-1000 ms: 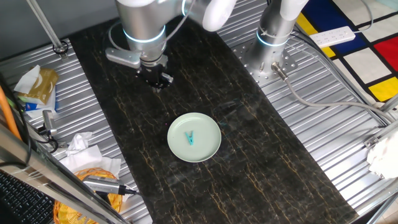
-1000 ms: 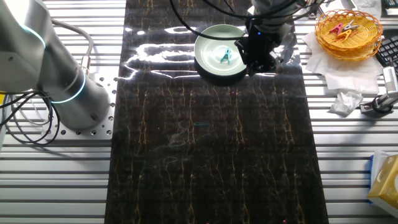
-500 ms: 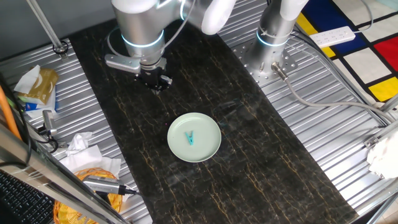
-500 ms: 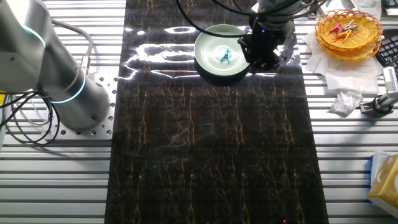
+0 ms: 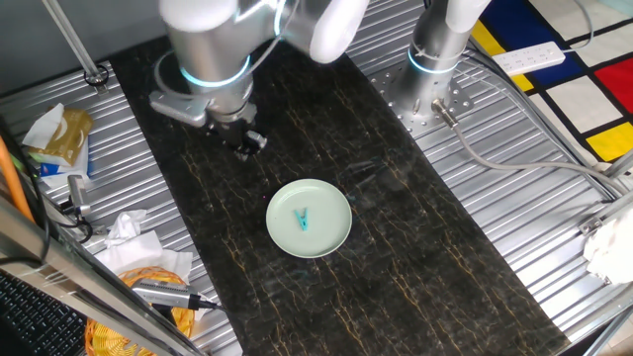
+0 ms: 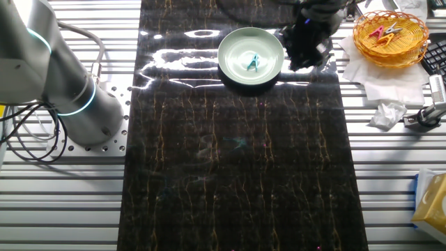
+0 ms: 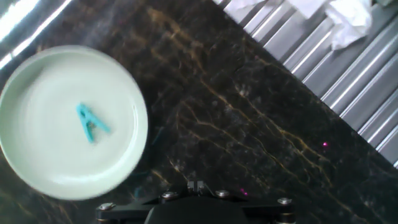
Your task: Use a clamp
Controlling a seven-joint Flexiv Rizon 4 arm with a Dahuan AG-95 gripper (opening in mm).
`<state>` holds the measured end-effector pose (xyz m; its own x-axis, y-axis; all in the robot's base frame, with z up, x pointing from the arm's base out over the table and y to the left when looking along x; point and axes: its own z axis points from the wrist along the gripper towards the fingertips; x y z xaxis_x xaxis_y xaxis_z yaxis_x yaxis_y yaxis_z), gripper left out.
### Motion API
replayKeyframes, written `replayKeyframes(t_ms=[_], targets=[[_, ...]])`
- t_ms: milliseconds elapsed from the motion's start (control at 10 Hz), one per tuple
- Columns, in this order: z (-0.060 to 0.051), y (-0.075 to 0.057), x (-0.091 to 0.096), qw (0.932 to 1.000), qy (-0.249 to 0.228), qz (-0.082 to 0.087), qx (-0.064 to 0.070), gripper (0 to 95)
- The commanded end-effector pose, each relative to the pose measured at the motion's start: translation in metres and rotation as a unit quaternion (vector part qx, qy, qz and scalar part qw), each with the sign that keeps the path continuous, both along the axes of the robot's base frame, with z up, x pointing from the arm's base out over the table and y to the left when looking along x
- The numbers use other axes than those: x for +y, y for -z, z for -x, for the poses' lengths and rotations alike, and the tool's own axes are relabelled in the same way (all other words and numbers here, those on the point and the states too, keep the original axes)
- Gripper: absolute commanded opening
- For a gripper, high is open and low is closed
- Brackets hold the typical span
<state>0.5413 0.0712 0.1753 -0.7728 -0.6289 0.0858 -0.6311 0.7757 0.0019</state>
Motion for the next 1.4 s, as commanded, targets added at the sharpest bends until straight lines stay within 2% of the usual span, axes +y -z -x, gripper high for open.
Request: replayKeyframes(t_ms=[100, 800, 1000, 1200, 1400], targets=[[-0.0009, -0.0008, 0.0005, 0.9983, -0.058, -0.007, 0.002, 0.0], [-0.0001, -0.0001, -0.0003, 0.9971, -0.076, -0.006, -0.007, 0.0], [-0.0001, -0.0001, -0.0003, 0.9951, -0.099, -0.001, -0.004, 0.0], [-0.0001, -0.0001, -0.0003, 0.9946, -0.103, 0.014, -0.003, 0.0], [-0.0001, -0.0001, -0.0003, 0.9936, -0.112, 0.013, -0.005, 0.0]])
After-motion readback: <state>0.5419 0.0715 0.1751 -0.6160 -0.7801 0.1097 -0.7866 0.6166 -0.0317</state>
